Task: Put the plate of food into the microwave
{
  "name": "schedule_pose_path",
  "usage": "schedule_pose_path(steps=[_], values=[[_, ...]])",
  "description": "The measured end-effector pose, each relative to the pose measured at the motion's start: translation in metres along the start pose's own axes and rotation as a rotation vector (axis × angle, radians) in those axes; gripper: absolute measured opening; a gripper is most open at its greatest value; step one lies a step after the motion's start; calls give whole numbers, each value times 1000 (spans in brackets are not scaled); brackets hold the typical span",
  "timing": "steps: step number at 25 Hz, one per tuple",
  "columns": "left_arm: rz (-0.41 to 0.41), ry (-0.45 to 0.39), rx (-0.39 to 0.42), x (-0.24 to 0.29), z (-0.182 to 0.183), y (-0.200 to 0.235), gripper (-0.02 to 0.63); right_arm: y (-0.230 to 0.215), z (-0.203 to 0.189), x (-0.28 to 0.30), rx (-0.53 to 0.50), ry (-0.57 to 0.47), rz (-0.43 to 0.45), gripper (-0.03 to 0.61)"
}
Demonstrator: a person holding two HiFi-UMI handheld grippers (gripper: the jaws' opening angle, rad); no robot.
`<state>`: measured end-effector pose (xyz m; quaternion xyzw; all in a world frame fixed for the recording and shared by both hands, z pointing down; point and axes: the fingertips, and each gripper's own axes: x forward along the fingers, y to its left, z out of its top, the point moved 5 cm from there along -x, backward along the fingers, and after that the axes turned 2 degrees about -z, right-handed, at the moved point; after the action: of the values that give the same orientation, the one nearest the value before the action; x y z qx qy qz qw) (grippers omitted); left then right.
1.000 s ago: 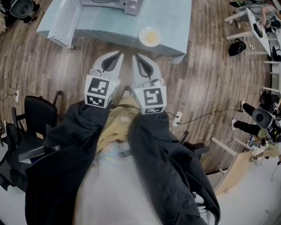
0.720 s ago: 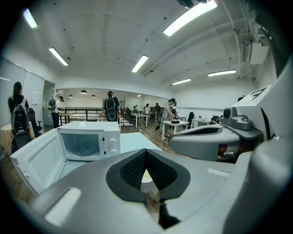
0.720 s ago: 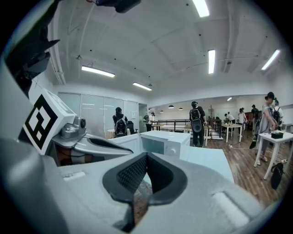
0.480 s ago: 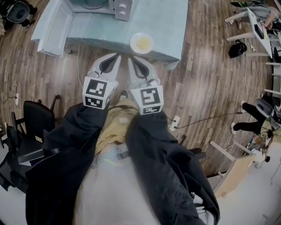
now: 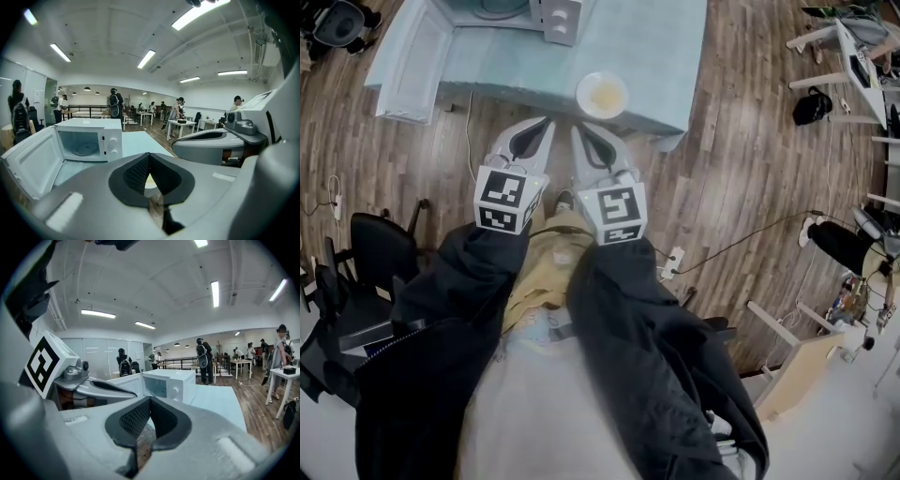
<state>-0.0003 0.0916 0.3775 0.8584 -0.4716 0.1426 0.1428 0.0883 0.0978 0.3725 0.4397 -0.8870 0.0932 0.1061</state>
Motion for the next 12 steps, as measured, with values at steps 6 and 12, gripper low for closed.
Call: schedule_pose_path(steps=[6,12], values=[[-48,12,-5,22,1,18,0,-10,-4,21,12,35,-49,2],[-101,4,2,51,22,40,0,-33,7,46,24,58,-106,2]])
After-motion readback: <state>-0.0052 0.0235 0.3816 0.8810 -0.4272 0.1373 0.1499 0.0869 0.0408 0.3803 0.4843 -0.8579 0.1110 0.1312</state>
